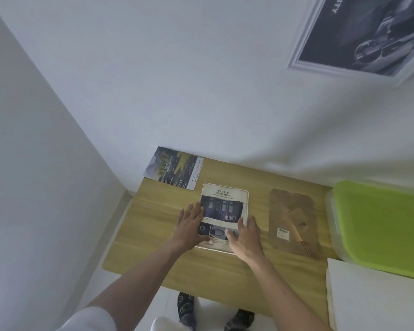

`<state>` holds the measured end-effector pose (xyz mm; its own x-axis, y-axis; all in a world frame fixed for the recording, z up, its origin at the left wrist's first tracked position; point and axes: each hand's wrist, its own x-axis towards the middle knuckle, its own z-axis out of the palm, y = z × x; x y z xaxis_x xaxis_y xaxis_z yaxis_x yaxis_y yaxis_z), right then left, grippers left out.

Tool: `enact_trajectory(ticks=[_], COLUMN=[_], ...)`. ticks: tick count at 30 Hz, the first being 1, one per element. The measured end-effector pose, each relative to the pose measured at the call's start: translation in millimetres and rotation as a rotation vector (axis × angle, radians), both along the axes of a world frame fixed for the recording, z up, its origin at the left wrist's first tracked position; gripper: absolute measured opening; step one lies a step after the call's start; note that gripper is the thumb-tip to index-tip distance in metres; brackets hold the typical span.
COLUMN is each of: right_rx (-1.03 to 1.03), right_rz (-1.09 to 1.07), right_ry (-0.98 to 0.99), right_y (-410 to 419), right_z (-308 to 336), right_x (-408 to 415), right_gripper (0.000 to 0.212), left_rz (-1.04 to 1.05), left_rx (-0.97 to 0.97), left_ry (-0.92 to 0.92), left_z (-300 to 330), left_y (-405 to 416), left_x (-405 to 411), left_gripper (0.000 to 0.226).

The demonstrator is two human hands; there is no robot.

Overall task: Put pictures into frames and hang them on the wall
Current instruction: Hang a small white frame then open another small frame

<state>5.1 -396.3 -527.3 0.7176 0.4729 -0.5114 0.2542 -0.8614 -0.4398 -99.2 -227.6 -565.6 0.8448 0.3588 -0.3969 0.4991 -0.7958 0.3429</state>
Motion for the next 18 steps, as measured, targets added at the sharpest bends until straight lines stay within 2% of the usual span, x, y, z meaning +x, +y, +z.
enact_trajectory(ticks=[7,10,14,18], right_rx=[0.231,0.368,0.410,0.448], right_rz=[-0.208,-0.360,-0.575,-0.593], right_ry=[-0.056,-0.105,-0.015,0.090], right_y=[9,15,19,11], right_z=[4,9,20,22], right_x=[-8,-7,3,18], right_gripper=[0.049,0.044,0.047,0.040], left_rz=[0.040,0.046,0.059,0.183], left_rx=[-0.052,-0.068,-0.109,-0.237], left_ry=[-0.029,-0.039,-0.088,-0.214], left_z=[-1,1,3,6], left_y=[-1,-1,1,1], left_x=[-3,-4,-8,-10], left_gripper=[0.109,0.110,0.115,0.107])
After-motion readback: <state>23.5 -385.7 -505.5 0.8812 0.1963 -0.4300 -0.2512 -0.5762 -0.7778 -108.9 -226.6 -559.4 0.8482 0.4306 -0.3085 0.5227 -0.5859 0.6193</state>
